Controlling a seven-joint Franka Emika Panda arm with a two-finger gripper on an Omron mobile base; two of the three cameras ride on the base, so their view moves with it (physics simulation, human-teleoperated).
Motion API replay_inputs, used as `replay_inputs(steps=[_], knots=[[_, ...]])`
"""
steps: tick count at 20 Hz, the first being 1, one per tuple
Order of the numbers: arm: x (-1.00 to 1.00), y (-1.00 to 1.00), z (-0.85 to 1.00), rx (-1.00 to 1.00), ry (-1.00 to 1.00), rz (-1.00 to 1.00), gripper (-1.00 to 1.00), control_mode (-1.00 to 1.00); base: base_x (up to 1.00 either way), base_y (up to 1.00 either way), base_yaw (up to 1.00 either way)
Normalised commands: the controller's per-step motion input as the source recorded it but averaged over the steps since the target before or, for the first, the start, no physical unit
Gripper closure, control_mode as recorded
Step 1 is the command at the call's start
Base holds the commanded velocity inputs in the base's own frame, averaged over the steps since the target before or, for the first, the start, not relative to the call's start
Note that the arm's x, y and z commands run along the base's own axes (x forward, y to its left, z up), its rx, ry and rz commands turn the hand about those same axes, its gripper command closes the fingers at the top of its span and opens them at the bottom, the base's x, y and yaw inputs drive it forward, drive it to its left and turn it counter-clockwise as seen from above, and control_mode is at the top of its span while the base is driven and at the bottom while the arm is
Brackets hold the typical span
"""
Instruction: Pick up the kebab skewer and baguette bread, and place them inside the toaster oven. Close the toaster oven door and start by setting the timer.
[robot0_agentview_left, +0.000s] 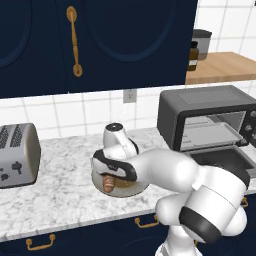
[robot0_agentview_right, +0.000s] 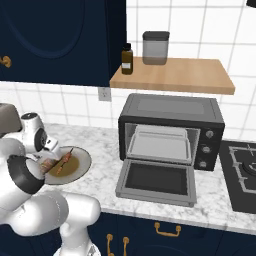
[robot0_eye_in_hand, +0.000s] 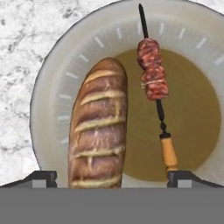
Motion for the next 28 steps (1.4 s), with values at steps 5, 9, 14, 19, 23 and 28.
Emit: replay_inputs(steps=[5,9,14,19,23,28], knots=[[0.11,0.03,-0.44,0.0,0.0,0.0,-1.0,-1.0,0.0,0.0,0.0],[0.13,0.02,-0.24,0.0,0.0,0.0,-1.0,-1.0,0.0,0.0,0.0],[0.09,0.1,-0.13,0.0,0.0,-0.01,-1.0,-1.0,0.0,0.0,0.0],[0.02,0.11,-0.16,0.0,0.0,-0.01,-1.0,-1.0,0.0,0.0,0.0],[0.01,0.05,-0.1,0.0,0.0,0.0,1.0,-1.0,0.0,0.0,0.0],[-0.02,0.0,0.04,0.0,0.0,0.0,1.0,-1.0,0.0,0.0,0.0]])
